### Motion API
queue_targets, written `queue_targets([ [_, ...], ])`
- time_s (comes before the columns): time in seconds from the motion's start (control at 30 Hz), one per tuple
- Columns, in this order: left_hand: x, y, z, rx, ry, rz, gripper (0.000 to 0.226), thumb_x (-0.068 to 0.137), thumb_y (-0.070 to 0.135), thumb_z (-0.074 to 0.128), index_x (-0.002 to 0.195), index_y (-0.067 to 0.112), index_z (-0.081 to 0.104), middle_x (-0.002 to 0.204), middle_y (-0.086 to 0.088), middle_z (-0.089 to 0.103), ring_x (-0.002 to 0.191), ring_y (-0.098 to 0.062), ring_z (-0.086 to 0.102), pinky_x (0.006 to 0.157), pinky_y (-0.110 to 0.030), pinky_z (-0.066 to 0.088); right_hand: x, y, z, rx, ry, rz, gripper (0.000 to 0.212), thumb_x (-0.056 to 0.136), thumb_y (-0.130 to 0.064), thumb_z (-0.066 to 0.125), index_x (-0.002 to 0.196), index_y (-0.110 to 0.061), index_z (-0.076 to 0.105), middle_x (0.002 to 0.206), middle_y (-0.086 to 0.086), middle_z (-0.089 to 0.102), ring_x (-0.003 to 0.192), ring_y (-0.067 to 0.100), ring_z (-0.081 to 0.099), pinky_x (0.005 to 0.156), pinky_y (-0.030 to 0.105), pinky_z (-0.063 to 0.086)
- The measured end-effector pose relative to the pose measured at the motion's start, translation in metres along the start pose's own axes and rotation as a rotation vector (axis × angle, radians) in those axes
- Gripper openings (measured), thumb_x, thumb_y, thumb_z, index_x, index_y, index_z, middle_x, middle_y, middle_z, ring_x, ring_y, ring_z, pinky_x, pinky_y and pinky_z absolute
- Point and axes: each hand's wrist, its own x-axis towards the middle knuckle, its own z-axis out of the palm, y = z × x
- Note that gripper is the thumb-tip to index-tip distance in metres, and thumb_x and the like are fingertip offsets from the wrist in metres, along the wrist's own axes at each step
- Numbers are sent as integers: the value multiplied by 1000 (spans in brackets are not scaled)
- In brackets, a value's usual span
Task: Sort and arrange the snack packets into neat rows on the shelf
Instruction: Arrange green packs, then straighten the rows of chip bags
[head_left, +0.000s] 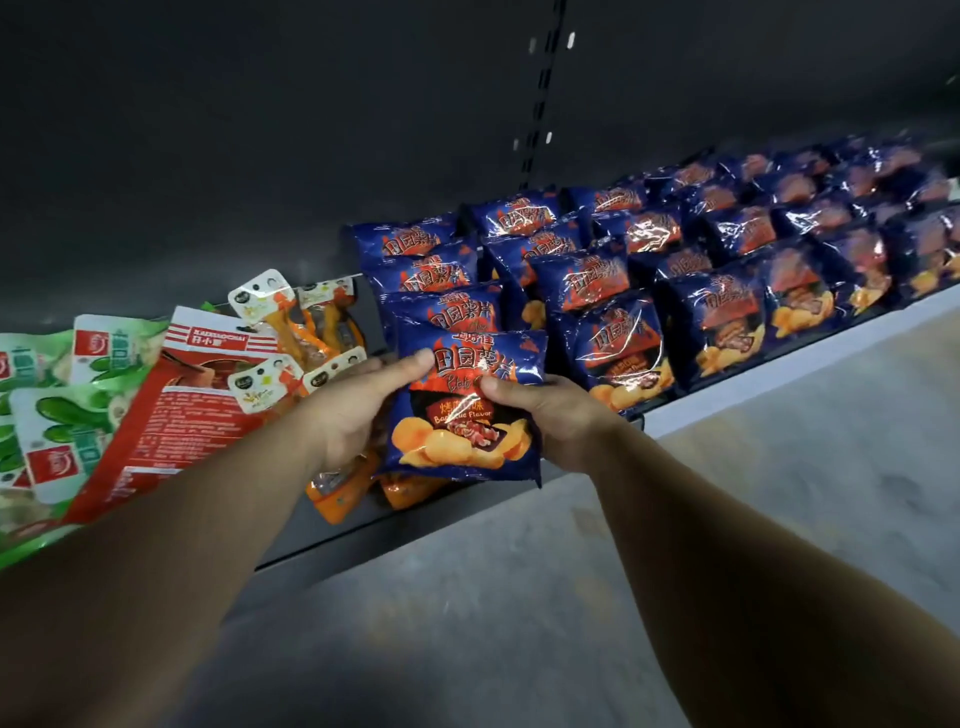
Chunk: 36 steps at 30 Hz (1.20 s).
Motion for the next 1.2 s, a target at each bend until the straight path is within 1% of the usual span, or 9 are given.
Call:
queue_targets([
  [0.03,0,1,4,15,-34,-24,91,44,53,89,123,21,58,114,-5,69,108,-27,64,97,-45,48,0,0,-2,-4,-19,-6,52,73,-17,75,122,-6,60,113,17,68,103,34,65,92,50,51],
  [0.17,2,-2,18,39,-26,-39,56,59,21,76,113,19,61,105,-9,72,96,-28,68,84,-40,53,-2,-2,-8,-57,-17,-2,52,68,-21,78,116,-8,61,111,15,68,101,32,66,93,50,50],
  [0.23,6,-9,25,-22,53,-23,55,62,15,76,115,15,61,107,-12,71,96,-30,67,82,-41,54,-3,-3,-9,-102,90,-37,32,76,-22,77,101,-12,61,107,11,68,97,29,66,85,43,54],
  [0.3,11,-16,33,-110,138,-12,52,68,10,77,117,12,61,108,-14,70,94,-31,68,82,-43,54,2,-1,-11,-162,229,-104,34,78,-27,77,100,-11,57,103,6,65,92,24,64,71,30,55],
  [0.47,21,-32,52,-151,253,33,39,72,13,79,107,16,62,105,-9,71,92,-28,69,86,-45,54,14,3,-12,-166,345,-190,52,78,-31,77,119,-4,57,113,10,66,93,22,66,71,29,55],
  [0.63,27,-37,60,46,408,116,45,78,23,77,114,21,51,105,3,63,95,-19,62,86,-35,49,14,3,-12,-286,387,-286,27,88,-27,66,110,-13,60,97,0,65,83,13,62,59,16,46],
  [0.83,38,-36,69,168,592,155,58,83,29,71,131,14,41,125,-2,55,114,-25,55,86,-32,42,24,6,-4,-525,432,-242,35,99,-26,44,132,-15,47,120,10,62,109,31,58,95,42,48],
  [1.03,46,-38,79,275,737,77,81,84,42,65,148,17,22,142,-14,36,125,-37,43,99,-44,39,27,7,-6,-571,451,-239,41,100,-25,41,141,-19,40,128,10,58,119,31,53,98,41,44],
  [1.2,46,-36,82,214,624,156,59,89,31,62,139,15,34,131,-8,51,119,-28,51,85,-29,40,28,5,-8,-562,497,-223,43,101,-22,39,143,-15,35,133,13,54,122,31,50,98,40,41],
])
